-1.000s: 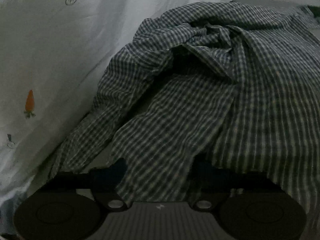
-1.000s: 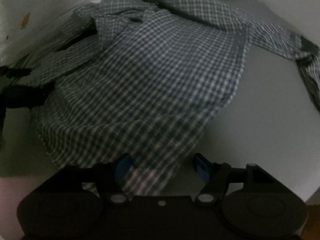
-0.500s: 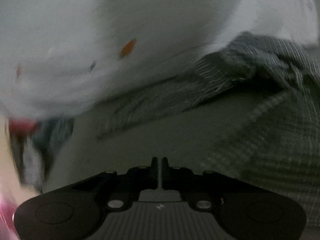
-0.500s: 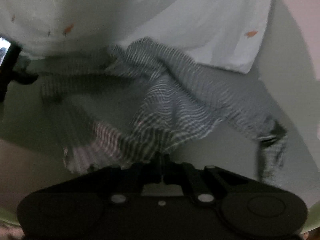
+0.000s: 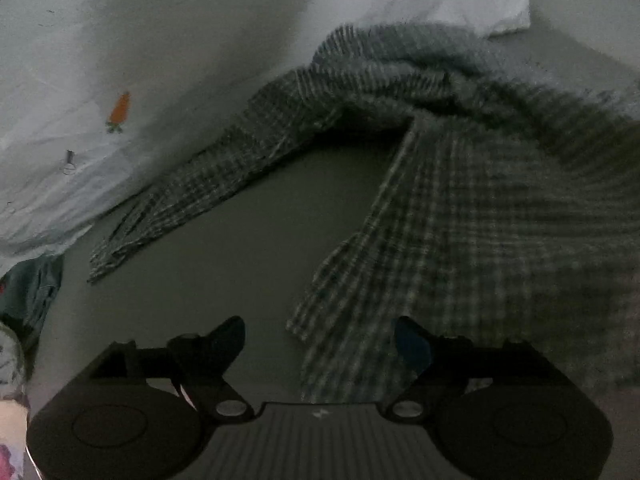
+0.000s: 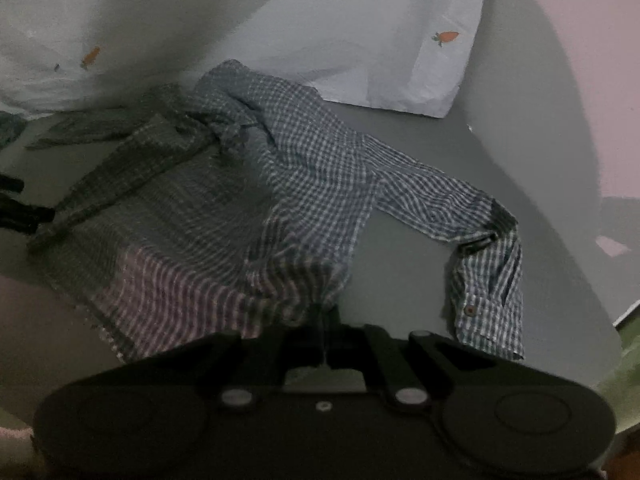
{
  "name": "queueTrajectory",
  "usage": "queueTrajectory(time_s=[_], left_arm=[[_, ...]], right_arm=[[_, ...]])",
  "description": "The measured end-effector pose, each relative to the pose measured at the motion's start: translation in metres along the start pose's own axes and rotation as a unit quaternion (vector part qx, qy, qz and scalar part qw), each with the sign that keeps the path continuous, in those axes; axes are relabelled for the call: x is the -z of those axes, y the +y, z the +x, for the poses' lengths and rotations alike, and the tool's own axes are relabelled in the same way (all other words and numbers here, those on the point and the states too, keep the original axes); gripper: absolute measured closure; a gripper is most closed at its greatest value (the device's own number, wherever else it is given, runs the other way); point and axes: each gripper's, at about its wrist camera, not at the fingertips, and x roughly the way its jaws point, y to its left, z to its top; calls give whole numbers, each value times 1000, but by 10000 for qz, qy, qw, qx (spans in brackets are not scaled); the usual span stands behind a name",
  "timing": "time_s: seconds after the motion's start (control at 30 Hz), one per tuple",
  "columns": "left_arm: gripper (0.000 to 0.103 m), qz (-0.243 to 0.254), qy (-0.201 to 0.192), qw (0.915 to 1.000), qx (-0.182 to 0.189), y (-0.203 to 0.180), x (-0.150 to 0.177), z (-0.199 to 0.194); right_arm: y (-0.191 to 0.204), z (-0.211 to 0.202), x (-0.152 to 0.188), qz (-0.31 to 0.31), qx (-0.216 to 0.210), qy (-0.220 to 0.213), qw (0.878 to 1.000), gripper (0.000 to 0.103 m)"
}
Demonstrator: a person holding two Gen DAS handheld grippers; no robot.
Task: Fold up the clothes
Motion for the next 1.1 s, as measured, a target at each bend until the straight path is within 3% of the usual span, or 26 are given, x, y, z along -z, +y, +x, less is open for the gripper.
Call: queueTrajectory(time_s=[0.1,0.2,0.3,0.37,0.4,0.47,0.6,0.77,0.83,0.9,1.07,1.1], left_arm=[[20,32,141,9994,314,5,-16,24],[19,416,104,9971,633,-6,-32,40],[25,675,-84,9953,687,-21,-41,44],[56,569,-86,9955,754,-21,-46,42],[63,452,-96,9964,710,-19,-45,38],[93,113,-106,9981,597,-4,-43,29],[101,-1072,-43,9931,480,51,-24,-3],[102,-2489,243,9681,171,114,30,-43],[101,-2516,277,9672,211,111,47,-50],[90,-2358,288,9709,286,97,57,-55],[35,-1932,242,9776,795,44,49,-44],[31,-1941,256,9770,849,38,44,-38]], right_arm=[[6,3,3,114,130,127,9998,102],[2,5,4,260,247,229,9991,102],[5,6,2,326,394,275,9983,102],[8,5,0,299,495,282,9979,102],[10,2,-2,261,537,263,9979,102],[12,-5,-5,122,599,154,9980,102],[5,-23,-12,-63,596,-90,9982,102],[-17,-44,-13,-179,304,-241,9991,102],[-24,-44,-9,-258,156,-206,9993,102],[-26,-35,-3,-422,79,-136,9990,102],[-32,-14,0,-384,22,19,9993,102],[-34,-12,0,-332,17,38,9994,102]])
